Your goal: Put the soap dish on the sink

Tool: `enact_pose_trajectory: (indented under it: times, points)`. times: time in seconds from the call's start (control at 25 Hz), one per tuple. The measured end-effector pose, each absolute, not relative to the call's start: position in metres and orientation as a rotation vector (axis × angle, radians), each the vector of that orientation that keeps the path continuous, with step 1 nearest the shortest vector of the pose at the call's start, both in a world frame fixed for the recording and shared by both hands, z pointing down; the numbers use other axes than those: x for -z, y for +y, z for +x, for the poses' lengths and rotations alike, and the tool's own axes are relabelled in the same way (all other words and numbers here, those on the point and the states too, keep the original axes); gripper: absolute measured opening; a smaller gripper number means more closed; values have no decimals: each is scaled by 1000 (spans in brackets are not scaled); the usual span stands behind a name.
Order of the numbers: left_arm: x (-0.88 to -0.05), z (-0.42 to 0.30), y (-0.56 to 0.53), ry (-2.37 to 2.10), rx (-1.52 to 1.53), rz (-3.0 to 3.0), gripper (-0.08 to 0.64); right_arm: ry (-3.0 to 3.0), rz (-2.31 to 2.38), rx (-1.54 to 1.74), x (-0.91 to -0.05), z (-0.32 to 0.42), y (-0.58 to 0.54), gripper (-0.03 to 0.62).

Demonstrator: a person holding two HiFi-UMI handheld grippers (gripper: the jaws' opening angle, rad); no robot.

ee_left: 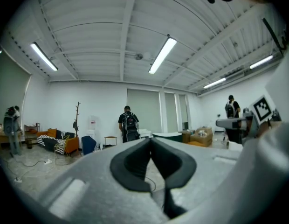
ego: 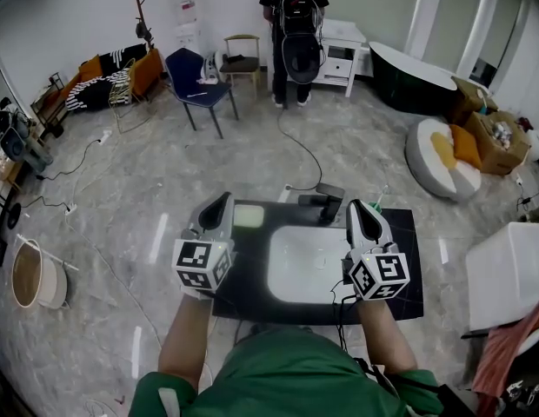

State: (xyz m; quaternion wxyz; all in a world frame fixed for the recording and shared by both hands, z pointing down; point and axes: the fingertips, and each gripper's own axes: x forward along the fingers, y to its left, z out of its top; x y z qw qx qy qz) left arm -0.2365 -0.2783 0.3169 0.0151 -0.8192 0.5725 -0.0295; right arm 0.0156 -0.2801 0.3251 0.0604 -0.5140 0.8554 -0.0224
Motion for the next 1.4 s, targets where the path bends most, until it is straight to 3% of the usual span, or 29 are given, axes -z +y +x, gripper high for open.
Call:
enact_pose_trajectory:
  times: [1.4]
  points:
    - [-329,-251,-305,1769,85,-2596,-2,2609,-1530,82,-329,-9,-298,17]
